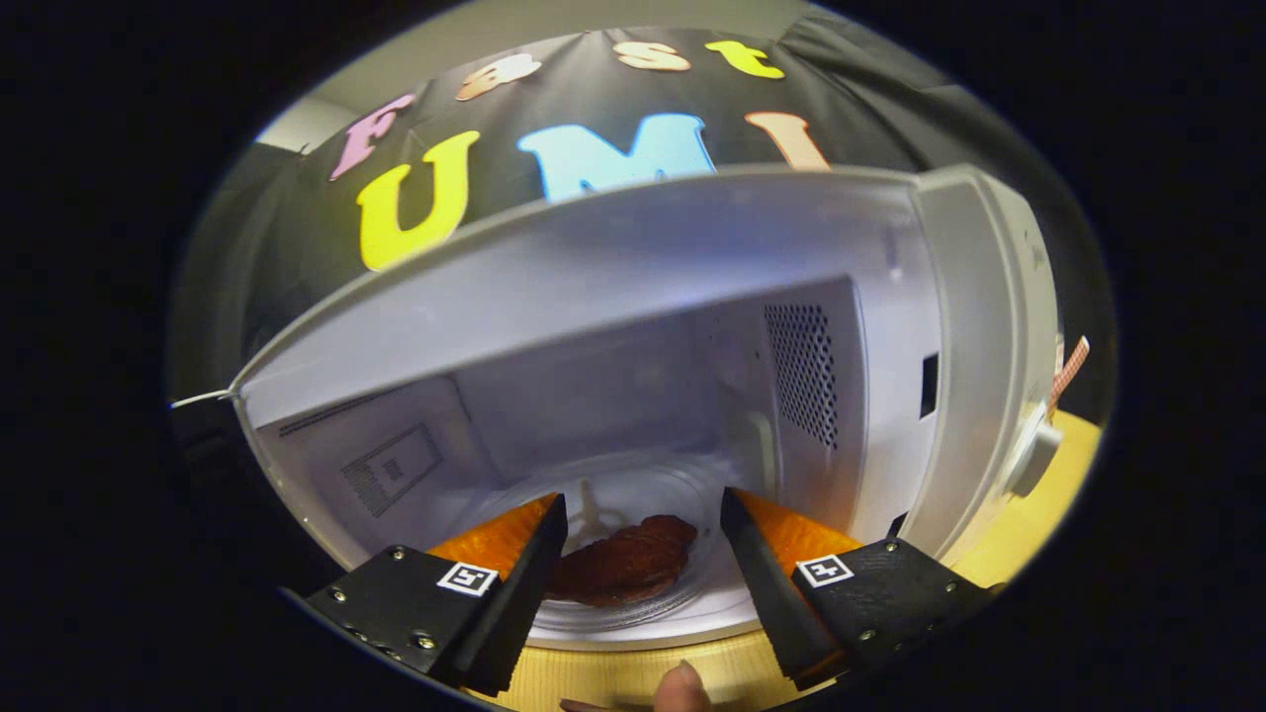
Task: Open the microwave, put the food inside, and close the microwave door.
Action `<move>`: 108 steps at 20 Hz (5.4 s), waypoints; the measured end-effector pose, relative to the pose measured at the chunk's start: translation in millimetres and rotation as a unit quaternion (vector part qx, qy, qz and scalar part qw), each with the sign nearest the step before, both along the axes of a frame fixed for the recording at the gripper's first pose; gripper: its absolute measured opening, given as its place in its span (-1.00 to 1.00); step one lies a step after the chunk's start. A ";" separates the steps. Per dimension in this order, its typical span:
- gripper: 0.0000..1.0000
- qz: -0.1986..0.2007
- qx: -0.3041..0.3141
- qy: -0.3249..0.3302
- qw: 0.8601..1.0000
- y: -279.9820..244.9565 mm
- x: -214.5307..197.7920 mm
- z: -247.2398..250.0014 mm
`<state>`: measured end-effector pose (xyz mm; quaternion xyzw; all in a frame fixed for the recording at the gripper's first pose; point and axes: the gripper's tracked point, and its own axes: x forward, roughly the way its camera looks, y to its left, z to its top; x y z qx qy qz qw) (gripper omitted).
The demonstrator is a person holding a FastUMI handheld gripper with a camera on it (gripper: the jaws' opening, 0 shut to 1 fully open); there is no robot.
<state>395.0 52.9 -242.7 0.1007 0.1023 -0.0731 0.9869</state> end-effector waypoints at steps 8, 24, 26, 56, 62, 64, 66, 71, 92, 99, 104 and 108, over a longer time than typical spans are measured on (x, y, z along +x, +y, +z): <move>0.89 0.197 -0.072 -0.046 0.977 52.3 -118.6 80.1; 0.84 0.378 -0.027 -0.154 0.912 163.3 -323.3 183.8; 0.84 0.406 -0.009 -0.146 0.902 187.0 -336.3 177.4; -0.96 0.222 -0.073 -0.016 0.972 71.1 -238.9 58.3; -0.96 0.147 -0.089 0.000 0.985 16.2 -193.2 48.5; -0.96 0.124 -0.092 0.007 0.988 -1.6 -176.2 41.6; -0.97 0.102 -0.097 0.015 0.990 -17.0 -159.4 33.7; -0.97 0.056 -0.111 0.017 0.992 -46.2 -126.1 25.2; -0.95 0.080 -0.098 -0.017 0.992 -34.9 -174.3 68.9; -0.95 0.109 -0.086 -0.060 0.988 -21.9 -283.8 149.7; -0.95 0.154 -0.109 -0.066 0.980 -1.8 -365.8 209.9; -0.96 0.149 -0.114 -0.094 0.978 -7.8 -412.7 240.1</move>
